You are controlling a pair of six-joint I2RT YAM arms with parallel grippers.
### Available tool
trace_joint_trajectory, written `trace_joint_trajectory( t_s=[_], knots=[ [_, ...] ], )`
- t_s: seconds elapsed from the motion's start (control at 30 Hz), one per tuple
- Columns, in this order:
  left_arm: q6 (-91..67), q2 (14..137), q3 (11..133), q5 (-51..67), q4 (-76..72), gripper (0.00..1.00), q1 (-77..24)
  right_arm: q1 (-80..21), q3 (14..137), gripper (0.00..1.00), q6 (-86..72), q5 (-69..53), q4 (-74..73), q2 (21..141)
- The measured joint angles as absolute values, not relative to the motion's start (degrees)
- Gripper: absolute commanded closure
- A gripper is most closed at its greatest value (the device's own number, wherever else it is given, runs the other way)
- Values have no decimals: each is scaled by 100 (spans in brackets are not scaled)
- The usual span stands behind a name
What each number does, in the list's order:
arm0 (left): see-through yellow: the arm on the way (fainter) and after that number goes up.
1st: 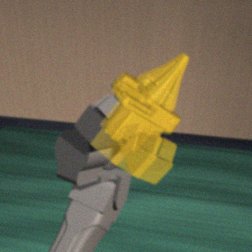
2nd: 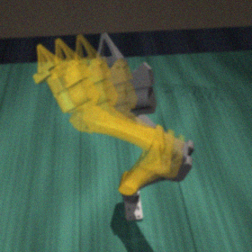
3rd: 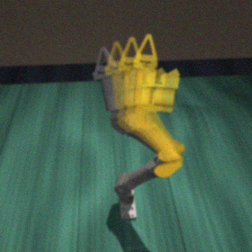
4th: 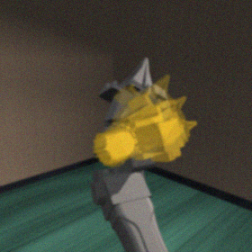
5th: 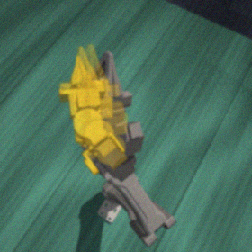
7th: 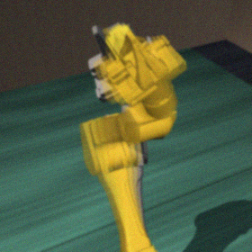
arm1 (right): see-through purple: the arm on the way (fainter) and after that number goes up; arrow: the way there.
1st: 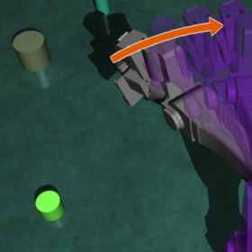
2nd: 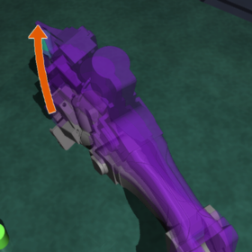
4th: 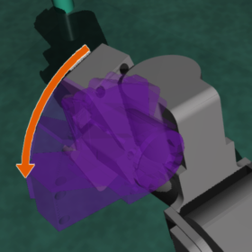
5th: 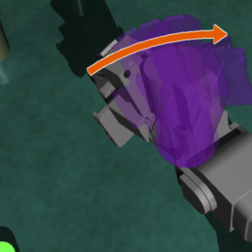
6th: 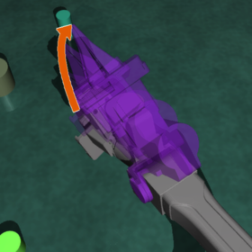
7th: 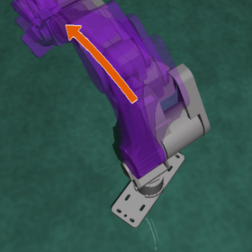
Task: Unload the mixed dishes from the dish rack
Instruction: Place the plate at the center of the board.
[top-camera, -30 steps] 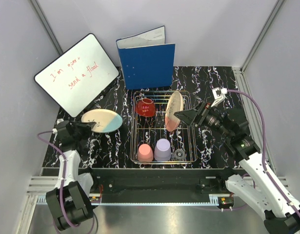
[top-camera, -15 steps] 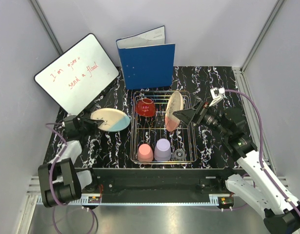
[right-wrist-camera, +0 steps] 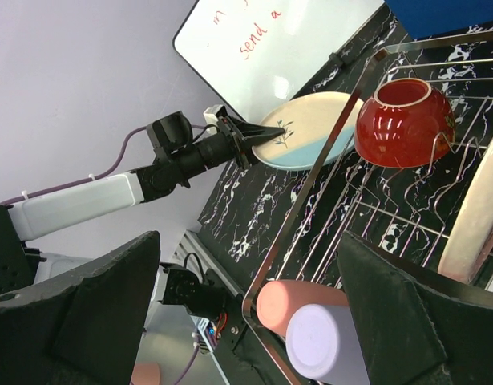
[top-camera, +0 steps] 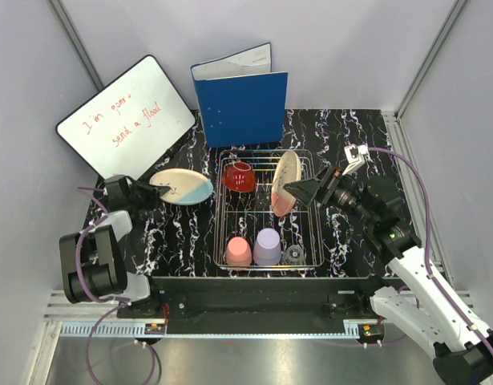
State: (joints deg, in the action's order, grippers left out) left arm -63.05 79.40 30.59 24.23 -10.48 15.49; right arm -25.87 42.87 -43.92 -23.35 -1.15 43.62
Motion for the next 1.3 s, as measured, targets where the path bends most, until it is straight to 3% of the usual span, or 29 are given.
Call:
trace_joint_trajectory(
  t_s=[0.1, 0.5, 0.77, 0.97, 1.3],
  knots=[
    [-6298, 8049, 3175, 2447, -989, 100, 1549, -2587, 4250, 0, -4390, -2311, -117, 4359],
    [-6110, 8053, 3168, 2375, -596, 61, 1542, -2587, 4141, 0, -4390, -2303, -134, 4338],
    [-5951, 8075, 3098, 2311, -104, 58, 1540, -2587, 4038, 0, -4394, -2300, -134, 4241],
    [-5830, 8119, 3098, 2220, 217, 43, 1481, -2587, 4010, 0, -4394, -2300, -137, 4239],
    [-5693, 8134, 3188, 2206, 646, 34, 1441, -2587, 3896, 0, -4401, -2300, -119, 4246]
  ],
)
